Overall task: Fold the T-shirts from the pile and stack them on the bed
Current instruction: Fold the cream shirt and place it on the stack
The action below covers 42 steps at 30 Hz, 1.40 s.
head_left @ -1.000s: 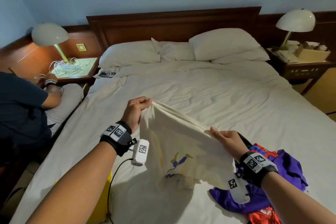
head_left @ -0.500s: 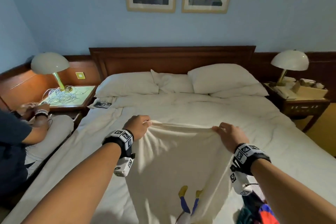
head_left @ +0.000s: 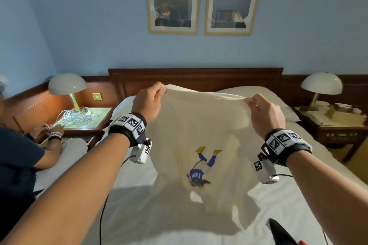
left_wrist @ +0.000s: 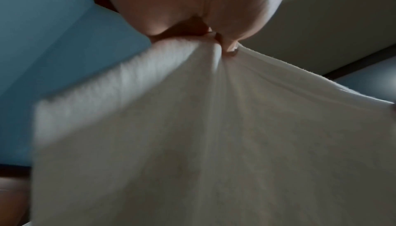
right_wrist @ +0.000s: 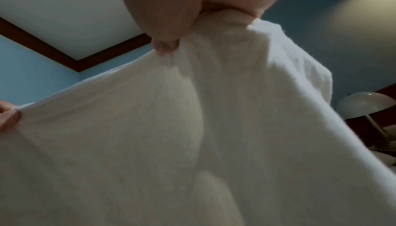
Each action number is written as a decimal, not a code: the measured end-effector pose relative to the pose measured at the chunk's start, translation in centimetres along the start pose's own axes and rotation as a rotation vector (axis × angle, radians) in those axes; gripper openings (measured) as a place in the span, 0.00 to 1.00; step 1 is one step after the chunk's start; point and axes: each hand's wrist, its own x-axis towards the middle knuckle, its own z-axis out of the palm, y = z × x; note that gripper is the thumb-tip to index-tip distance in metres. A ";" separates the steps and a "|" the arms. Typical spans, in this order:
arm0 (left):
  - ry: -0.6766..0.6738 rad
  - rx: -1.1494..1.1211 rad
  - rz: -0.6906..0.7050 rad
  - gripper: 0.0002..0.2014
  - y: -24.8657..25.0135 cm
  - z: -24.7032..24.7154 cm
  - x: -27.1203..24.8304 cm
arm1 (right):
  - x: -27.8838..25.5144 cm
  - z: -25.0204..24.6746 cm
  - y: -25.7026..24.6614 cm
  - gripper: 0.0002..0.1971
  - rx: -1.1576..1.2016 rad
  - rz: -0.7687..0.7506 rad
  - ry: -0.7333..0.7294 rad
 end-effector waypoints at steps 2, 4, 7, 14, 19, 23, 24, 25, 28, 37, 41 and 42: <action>-0.030 0.019 0.026 0.10 0.2 -1.2 -3.5 | -3.0 -0.2 -0.2 0.17 0.011 -0.002 -0.008; -0.097 0.042 0.049 0.11 -0.2 -2.1 -8.1 | -6.9 0.1 0.1 0.16 0.016 -0.002 -0.046; -0.279 0.074 0.059 0.16 -1.1 -2.5 -16.2 | -13.9 1.6 1.4 0.16 0.007 -0.006 -0.129; -0.736 0.120 -0.187 0.14 -4.9 0.8 -35.8 | -33.2 8.6 8.3 0.16 -0.146 0.018 -0.516; -1.074 0.232 -0.260 0.05 -8.1 4.1 -50.3 | -47.2 13.7 14.2 0.05 -0.321 0.030 -0.786; -1.256 0.283 -0.209 0.13 -10.0 4.9 -61.0 | -56.9 15.2 17.9 0.04 -0.440 0.068 -0.922; -1.285 0.293 -0.183 0.16 -10.3 4.8 -63.1 | -58.8 15.1 18.4 0.06 -0.460 0.067 -0.959; -1.318 0.300 -0.162 0.18 -10.4 4.6 -65.0 | -60.4 14.8 18.9 0.07 -0.473 0.072 -0.997; -1.386 0.297 -0.079 0.13 -10.2 3.3 -68.5 | -63.0 13.5 19.0 0.09 -0.493 0.086 -1.141; -0.907 0.472 -0.829 0.15 -9.8 4.0 -70.2 | -61.1 13.5 19.7 0.19 -0.506 0.720 -0.583; -0.853 0.577 -1.097 0.25 -9.8 6.4 -70.4 | -60.5 14.4 20.8 0.31 -0.484 0.942 -0.548; -0.833 0.573 -1.151 0.25 -10.1 6.9 -70.5 | -60.6 14.6 21.3 0.29 -0.445 0.954 -0.549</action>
